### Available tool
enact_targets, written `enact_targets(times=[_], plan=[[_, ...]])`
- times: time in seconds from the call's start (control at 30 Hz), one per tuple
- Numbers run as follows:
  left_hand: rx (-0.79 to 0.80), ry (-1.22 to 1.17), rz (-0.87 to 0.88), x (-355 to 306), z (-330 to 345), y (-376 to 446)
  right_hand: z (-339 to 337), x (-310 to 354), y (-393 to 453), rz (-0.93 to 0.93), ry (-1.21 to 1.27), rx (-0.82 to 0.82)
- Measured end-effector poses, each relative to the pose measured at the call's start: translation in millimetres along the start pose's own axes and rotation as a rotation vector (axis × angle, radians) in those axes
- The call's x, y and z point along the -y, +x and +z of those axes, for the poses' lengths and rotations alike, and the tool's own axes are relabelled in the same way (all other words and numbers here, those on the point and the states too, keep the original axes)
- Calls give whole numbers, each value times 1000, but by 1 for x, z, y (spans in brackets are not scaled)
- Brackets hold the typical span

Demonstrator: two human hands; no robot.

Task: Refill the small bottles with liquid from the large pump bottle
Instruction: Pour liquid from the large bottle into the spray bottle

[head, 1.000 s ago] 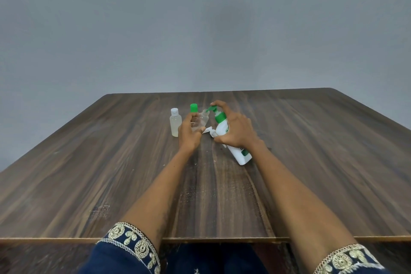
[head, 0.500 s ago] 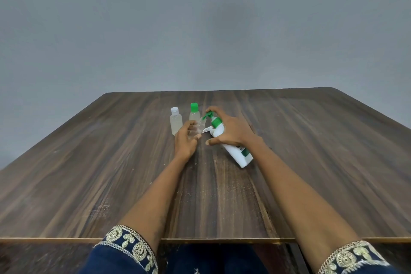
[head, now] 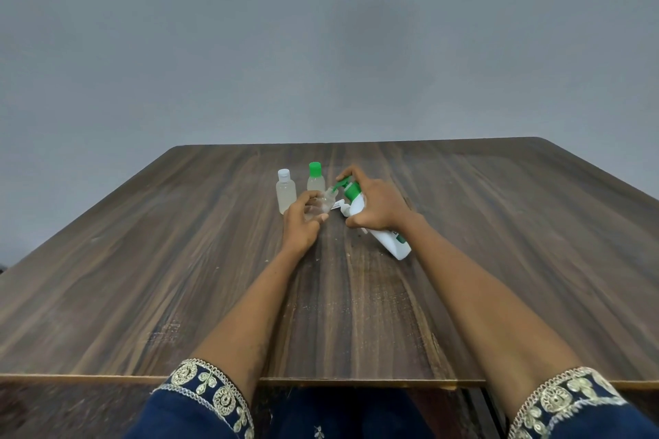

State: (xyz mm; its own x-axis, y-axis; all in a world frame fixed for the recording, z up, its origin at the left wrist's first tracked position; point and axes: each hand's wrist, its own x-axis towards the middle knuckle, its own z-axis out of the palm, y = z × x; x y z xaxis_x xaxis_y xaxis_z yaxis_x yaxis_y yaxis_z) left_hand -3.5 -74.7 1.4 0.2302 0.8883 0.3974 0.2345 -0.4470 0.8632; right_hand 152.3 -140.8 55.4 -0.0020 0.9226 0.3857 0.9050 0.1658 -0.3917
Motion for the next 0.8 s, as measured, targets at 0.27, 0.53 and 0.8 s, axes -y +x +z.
enact_targets(times=[0.27, 0.53, 0.8], plan=[[7, -17, -26, -3, 3, 1, -1, -4, 2, -9, 36, 15], [22, -23, -28, -4, 6, 2, -1, -1, 0, -16, 16, -45], [8, -36, -29, -3, 4, 3, -4, -3, 2, -38, 15, -2]])
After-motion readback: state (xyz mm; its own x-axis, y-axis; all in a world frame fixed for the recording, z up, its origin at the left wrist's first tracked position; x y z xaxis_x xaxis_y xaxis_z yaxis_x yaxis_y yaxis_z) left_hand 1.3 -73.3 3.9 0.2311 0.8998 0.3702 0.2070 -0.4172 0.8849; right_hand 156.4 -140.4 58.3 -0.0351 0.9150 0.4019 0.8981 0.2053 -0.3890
